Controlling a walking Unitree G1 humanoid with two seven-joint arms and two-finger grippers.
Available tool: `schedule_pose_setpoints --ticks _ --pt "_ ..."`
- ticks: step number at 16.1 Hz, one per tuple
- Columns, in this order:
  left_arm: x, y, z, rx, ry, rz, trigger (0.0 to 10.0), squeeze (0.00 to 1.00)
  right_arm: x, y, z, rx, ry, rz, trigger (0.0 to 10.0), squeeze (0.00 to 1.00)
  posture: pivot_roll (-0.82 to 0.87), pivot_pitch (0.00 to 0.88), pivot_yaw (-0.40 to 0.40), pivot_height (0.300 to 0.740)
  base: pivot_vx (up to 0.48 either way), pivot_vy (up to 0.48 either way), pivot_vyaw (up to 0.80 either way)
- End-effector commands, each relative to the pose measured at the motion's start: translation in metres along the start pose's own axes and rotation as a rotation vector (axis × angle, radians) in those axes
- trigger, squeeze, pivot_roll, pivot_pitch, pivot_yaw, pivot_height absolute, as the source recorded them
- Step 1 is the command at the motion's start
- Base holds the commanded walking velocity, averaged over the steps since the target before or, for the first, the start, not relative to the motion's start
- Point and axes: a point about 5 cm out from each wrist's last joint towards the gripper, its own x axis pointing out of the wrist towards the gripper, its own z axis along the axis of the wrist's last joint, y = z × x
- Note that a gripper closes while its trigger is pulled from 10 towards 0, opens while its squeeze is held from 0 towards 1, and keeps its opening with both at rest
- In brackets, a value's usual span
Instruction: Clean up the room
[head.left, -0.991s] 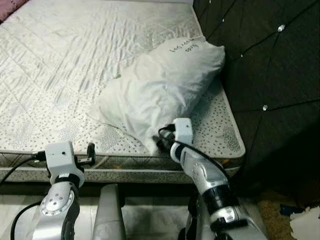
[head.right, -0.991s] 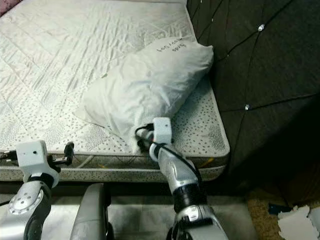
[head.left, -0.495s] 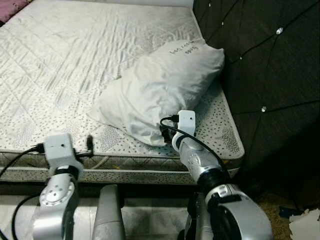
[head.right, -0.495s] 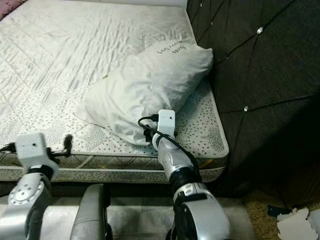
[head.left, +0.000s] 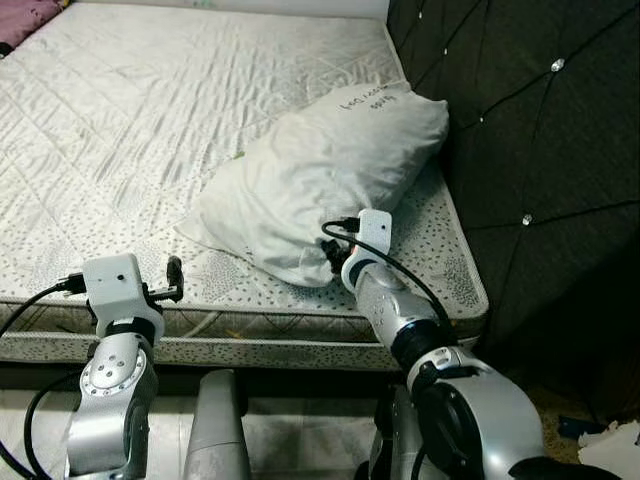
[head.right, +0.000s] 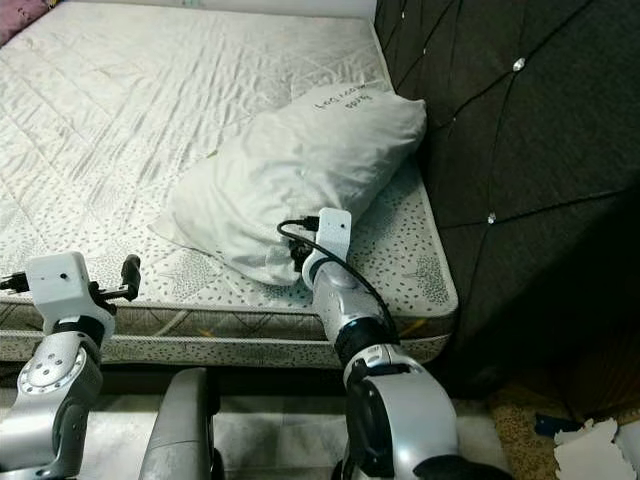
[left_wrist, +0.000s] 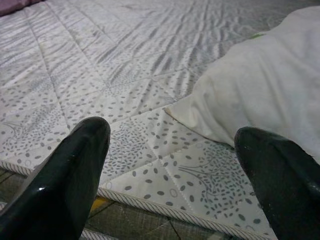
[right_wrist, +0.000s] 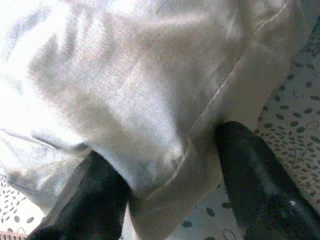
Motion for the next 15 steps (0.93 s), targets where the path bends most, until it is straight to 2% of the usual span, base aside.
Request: schedule_pose_setpoints --ticks 1,6,9,10,11,13,15 --pt "0.003 -0.003 0.001 0.004 -0.006 -0.011 10.0 0.00 0.001 -0.007 0.012 0.014 -0.049 -0.017 0.0 0.00 0.19 0.031 -0.044 0.571 0.000 0.000 0.00" --pt "0.003 -0.011 0.001 -0.007 -0.015 -0.028 10.0 0.00 -0.001 -0.031 0.009 0.058 -0.057 -0.073 0.0 0.00 0.19 0.015 -0.038 0.571 0.000 0.000 0.00" --pt "0.002 -0.015 -0.002 -0.014 -0.011 -0.033 10.0 0.00 -0.003 -0.054 0.019 0.096 -0.085 -0.141 0.0 0.00 0.18 0.004 -0.047 0.571 0.000 0.000 0.00" --pt "0.003 -0.017 -0.002 -0.023 -0.014 -0.033 10.0 0.00 -0.005 -0.071 0.031 0.091 -0.117 -0.186 0.0 0.00 0.18 0.003 -0.046 0.571 0.000 0.000 0.00" --pt "0.003 -0.018 -0.002 -0.025 -0.015 -0.034 10.0 0.00 -0.006 -0.075 0.034 0.085 -0.127 -0.198 0.0 0.00 0.17 0.000 -0.046 0.571 0.000 0.000 0.00" --pt "0.004 -0.019 -0.002 -0.027 -0.016 -0.036 10.0 0.00 -0.015 -0.112 0.059 0.072 -0.196 -0.298 0.0 0.00 0.16 0.000 -0.038 0.571 0.000 0.000 0.00" --pt "0.010 -0.022 -0.002 -0.031 -0.019 -0.045 10.0 0.00 -0.037 -0.163 0.090 0.044 -0.289 -0.448 0.0 0.00 0.13 0.000 -0.028 0.571 0.000 0.000 0.00"
